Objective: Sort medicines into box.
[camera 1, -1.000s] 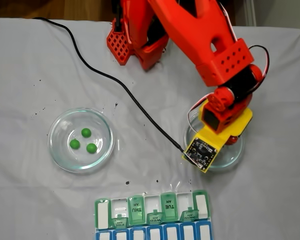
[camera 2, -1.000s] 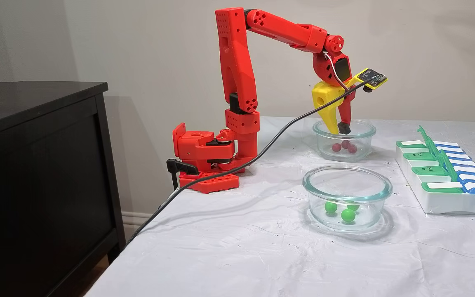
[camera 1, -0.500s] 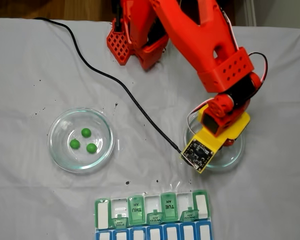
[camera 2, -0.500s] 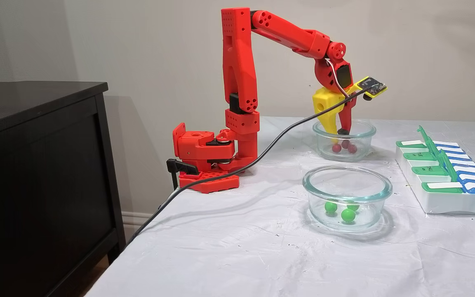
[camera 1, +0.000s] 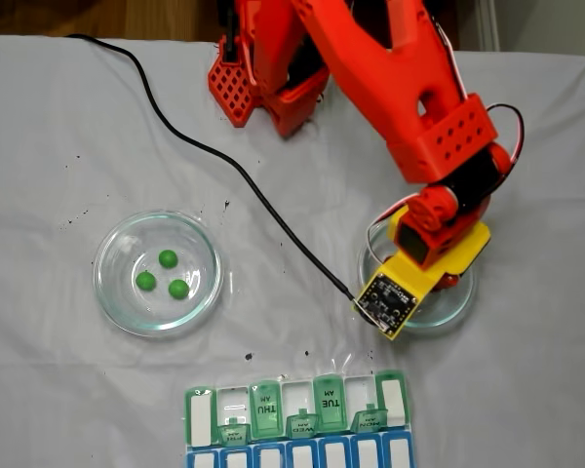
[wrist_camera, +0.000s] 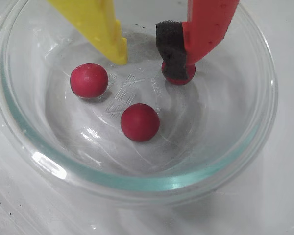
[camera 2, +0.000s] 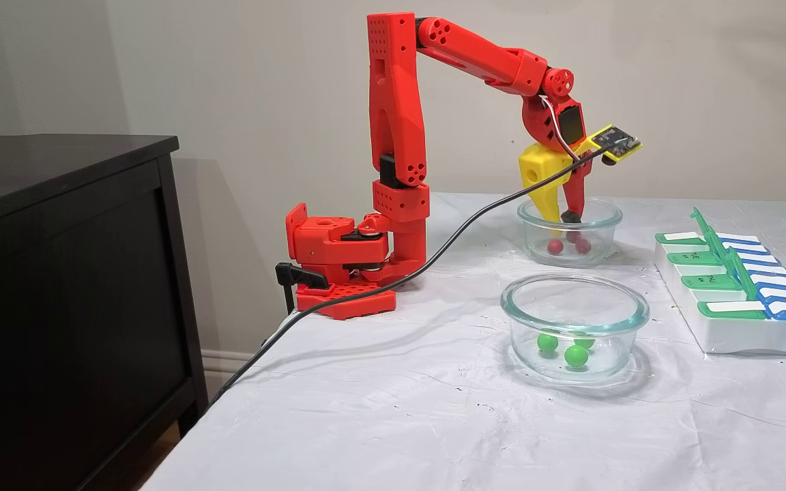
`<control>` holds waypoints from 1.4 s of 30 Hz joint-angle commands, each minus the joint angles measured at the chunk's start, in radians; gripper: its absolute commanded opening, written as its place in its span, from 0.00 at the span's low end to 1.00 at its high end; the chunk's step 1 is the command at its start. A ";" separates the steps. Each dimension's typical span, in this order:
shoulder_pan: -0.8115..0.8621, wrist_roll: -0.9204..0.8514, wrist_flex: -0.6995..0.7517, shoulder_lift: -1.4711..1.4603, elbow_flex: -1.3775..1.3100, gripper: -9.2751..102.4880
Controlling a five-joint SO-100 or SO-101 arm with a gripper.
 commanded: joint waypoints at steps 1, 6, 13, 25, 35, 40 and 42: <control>-0.002 0.006 -0.023 0.006 -0.089 0.23; -0.012 0.012 -0.029 0.008 -0.097 0.25; -0.043 0.040 -0.006 0.038 -0.100 0.25; -0.063 0.075 0.017 0.008 -0.120 0.26; -0.080 0.115 0.110 -0.052 -0.172 0.24; -0.094 0.129 0.150 -0.089 -0.196 0.22; -0.092 0.127 0.166 -0.104 -0.221 0.22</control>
